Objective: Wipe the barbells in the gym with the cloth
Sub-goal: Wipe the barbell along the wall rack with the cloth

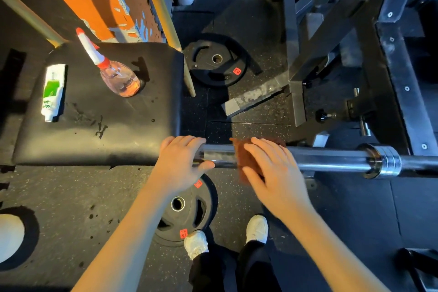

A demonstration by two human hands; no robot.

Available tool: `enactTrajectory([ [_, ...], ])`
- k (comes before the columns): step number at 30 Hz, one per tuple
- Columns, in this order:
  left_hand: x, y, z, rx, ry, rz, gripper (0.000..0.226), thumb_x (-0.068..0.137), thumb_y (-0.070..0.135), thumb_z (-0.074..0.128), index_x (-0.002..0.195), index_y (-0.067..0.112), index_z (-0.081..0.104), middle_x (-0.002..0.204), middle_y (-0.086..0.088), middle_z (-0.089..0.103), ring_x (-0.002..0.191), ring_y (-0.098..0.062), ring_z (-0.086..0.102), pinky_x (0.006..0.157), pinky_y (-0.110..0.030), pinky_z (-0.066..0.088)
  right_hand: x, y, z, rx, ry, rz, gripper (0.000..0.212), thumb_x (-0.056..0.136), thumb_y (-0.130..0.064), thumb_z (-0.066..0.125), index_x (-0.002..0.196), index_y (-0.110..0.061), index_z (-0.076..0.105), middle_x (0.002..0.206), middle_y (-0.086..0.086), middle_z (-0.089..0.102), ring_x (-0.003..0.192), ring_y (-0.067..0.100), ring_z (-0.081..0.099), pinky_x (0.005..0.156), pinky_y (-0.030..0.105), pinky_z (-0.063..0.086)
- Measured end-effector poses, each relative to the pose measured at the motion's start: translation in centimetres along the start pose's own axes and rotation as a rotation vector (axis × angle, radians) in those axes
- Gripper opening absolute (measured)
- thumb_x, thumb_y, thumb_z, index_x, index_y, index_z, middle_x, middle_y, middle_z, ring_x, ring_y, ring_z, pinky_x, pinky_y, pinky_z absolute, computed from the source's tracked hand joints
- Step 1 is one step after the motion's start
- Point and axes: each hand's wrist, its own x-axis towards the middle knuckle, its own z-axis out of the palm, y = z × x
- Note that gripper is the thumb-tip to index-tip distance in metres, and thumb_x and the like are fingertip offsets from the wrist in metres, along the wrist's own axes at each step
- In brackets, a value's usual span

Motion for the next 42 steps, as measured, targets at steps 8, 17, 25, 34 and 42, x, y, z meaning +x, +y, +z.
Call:
enactTrajectory([
  [8,-1.0,0.4,1.6,-0.025,0.206,-0.010,0.069,0.056,0.035,0.092,0.115,0.008,0.068,0.110,-0.004,0.070,0.103,-0.028,0.064,0.095,-0.033,0.030,3.3,0.3,-0.2,-0.045,-0.004,0.403,0.043,0.098,-0.042,0.029,0.117,-0.019,0.060,0.101,-0.002,0.064,0.097,0.020,0.058,0.097,0.039,0.037],
  [17,0.6,2.3,0.4,0.212,0.120,-0.072,0.064,0.056,0.031,0.087,0.110,0.013,0.058,0.104,-0.003,0.051,0.096,-0.026,0.049,0.081,-0.038,0.037,0.4,3.1,-2.3,0.028,-0.063,0.229,0.045,0.096,-0.041,0.039,0.132,-0.018,0.053,0.127,0.003,0.060,0.120,0.025,0.053,0.107,0.044,0.034],
  [25,1.9,1.6,-0.9,0.156,-0.232,-0.042,0.070,0.087,0.062,0.054,0.143,0.023,0.039,0.142,0.007,0.045,0.132,-0.018,0.040,0.109,-0.036,0.022,-0.2,0.0,-0.2,0.030,-0.065,0.050,0.046,0.096,-0.043,0.040,0.135,-0.021,0.049,0.134,0.002,0.057,0.125,0.022,0.050,0.109,0.044,0.034],
  [34,1.6,1.7,-1.3,-0.001,-0.167,-0.087,0.061,0.085,0.050,0.067,0.138,0.027,0.047,0.134,0.008,0.053,0.128,-0.015,0.043,0.106,-0.032,0.021,2.5,-0.1,-0.1,0.005,-0.016,0.316,0.048,0.098,-0.043,0.027,0.127,-0.017,0.055,0.119,0.002,0.063,0.111,0.023,0.056,0.103,0.042,0.037],
  [42,0.1,3.3,0.2,0.070,0.077,-0.149,0.053,0.073,0.035,0.080,0.115,0.019,0.053,0.115,0.003,0.049,0.110,-0.020,0.043,0.097,-0.033,0.027,-1.2,3.6,-2.0,-0.031,-0.026,0.143,0.047,0.092,-0.035,0.051,0.134,-0.016,0.052,0.134,0.006,0.057,0.126,0.027,0.051,0.107,0.046,0.033],
])
